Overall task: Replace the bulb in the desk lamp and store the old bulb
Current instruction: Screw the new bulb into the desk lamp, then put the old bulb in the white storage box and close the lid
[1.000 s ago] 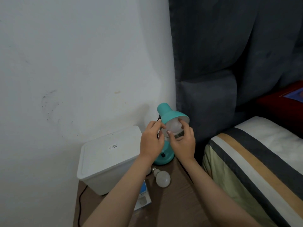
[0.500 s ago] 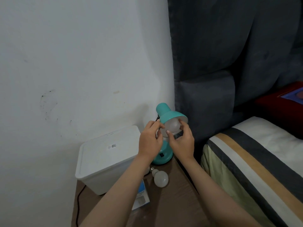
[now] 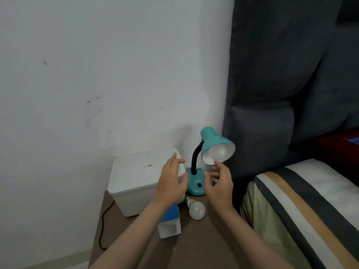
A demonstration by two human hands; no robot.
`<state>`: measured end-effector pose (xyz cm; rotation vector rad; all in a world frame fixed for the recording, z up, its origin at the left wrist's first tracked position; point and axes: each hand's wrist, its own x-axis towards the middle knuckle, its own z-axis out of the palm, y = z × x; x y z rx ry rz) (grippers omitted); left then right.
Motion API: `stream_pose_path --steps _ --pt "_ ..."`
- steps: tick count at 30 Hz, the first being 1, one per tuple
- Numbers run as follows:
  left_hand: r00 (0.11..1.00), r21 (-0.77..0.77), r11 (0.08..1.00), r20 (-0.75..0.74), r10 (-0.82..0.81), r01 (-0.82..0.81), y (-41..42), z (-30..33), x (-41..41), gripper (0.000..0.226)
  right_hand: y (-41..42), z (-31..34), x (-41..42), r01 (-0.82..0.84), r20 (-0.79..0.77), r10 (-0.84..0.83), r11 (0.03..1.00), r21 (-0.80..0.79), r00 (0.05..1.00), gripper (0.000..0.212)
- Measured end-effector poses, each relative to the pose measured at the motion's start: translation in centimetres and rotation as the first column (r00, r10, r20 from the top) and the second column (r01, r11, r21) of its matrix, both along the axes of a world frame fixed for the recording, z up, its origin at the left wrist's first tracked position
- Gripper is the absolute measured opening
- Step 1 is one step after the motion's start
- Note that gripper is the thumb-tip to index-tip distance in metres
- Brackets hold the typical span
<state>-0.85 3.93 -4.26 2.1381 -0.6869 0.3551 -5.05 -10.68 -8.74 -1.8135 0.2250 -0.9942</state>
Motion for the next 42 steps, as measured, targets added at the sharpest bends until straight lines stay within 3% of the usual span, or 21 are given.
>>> stream_pose_path --steps 3,6,11,15,18,24,33,42 --pt "0.985 0.05 0.984 0.014 0.172 -0.173 4.9 -1.6 0.0 0.039 2.1 0.3 0.4 -0.136 -0.061 0.128 0.981 -0.14 0.99 0.041" --pt "0.928 0.115 0.922 -0.005 0.372 -0.369 9.3 -2.4 0.5 0.061 3.8 1.2 1.8 -0.282 -0.198 0.237 0.929 -0.24 0.951 0.056" --pt "0.817 0.255 0.815 -0.126 0.562 -0.521 14.3 -2.8 2.1 0.096 5.2 2.8 5.1 -0.431 -0.483 0.307 0.887 -0.166 0.82 0.091" --pt "0.878 0.096 0.918 -0.266 0.397 -0.385 16.1 -2.9 3.3 0.091 5.2 2.7 7.7 -0.471 -0.665 0.265 0.87 -0.147 0.698 0.111" --pt "0.887 0.124 0.94 -0.309 0.342 -0.319 16.8 -3.2 3.9 0.089 5.2 2.4 8.6 -0.488 -0.723 0.239 0.859 -0.153 0.648 0.116" --pt "0.874 0.203 0.928 -0.322 0.365 -0.313 17.0 -4.1 4.1 0.086 5.2 2.5 8.2 -0.475 -0.71 0.215 0.859 -0.189 0.671 0.117" --pt "0.885 0.135 0.934 -0.3 0.357 -0.331 17.0 -2.7 4.4 0.08 5.3 4.1 8.0 -0.465 -0.702 0.204 0.862 -0.201 0.682 0.103" --pt "0.905 0.085 0.934 -0.231 0.357 -0.347 17.0 -0.7 3.9 0.068 5.6 6.7 7.1 -0.466 -0.679 0.202 0.854 -0.231 0.706 0.107"
